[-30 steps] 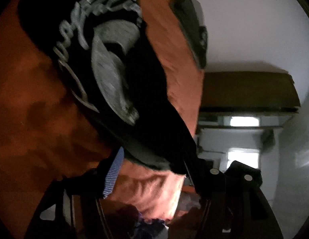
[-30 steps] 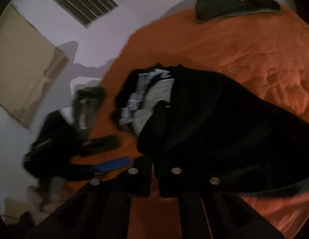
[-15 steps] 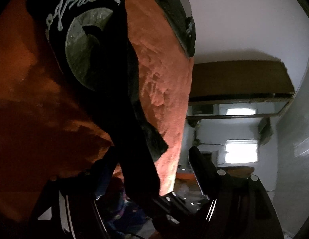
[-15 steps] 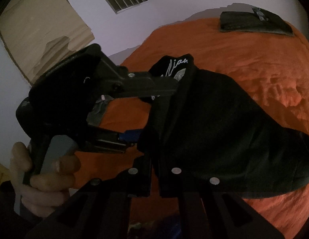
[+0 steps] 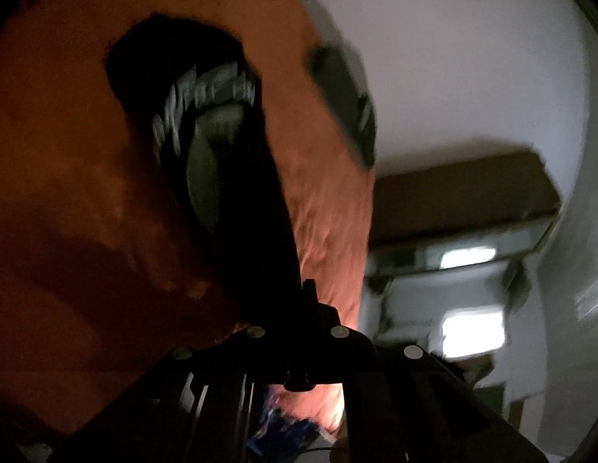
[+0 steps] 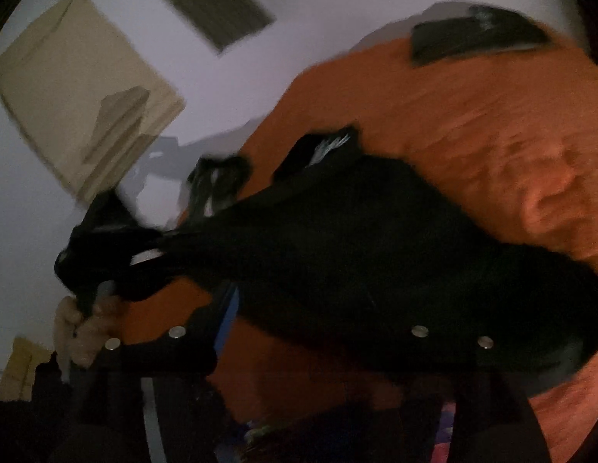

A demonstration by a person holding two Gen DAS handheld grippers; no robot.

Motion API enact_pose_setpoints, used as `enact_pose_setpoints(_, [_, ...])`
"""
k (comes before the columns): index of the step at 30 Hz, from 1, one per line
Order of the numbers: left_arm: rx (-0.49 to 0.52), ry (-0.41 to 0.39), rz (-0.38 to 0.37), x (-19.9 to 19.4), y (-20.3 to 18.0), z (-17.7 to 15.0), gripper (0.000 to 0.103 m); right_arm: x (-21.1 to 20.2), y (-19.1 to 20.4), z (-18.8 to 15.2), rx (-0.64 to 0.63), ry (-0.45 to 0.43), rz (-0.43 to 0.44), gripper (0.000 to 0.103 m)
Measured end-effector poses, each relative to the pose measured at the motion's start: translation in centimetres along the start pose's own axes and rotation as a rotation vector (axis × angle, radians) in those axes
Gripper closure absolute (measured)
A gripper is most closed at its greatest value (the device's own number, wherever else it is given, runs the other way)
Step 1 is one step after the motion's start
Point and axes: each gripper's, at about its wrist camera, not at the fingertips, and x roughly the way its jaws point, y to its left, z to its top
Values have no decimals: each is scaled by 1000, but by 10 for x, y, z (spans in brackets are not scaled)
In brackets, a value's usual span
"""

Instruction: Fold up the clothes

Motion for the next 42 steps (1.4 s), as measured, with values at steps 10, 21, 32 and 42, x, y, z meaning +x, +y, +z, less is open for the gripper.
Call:
enact_pose_setpoints(10, [-75, -50, -7, -1, 10, 26, 98, -39, -188, -28, 419, 214, -292, 36])
enact_pose_setpoints(21, [-59, -20, -2, 9, 7, 24, 98, 3, -216, -71, 560, 320, -118, 75])
enact_pose_setpoints(32, [-77, 7, 32, 11, 24, 29, 98, -9, -206, -59, 633, 216, 40, 98])
enact_pose_setpoints(42, [-31, 91, 241, 65, -49, 141, 98, -34, -168, 116, 601, 92, -43, 99])
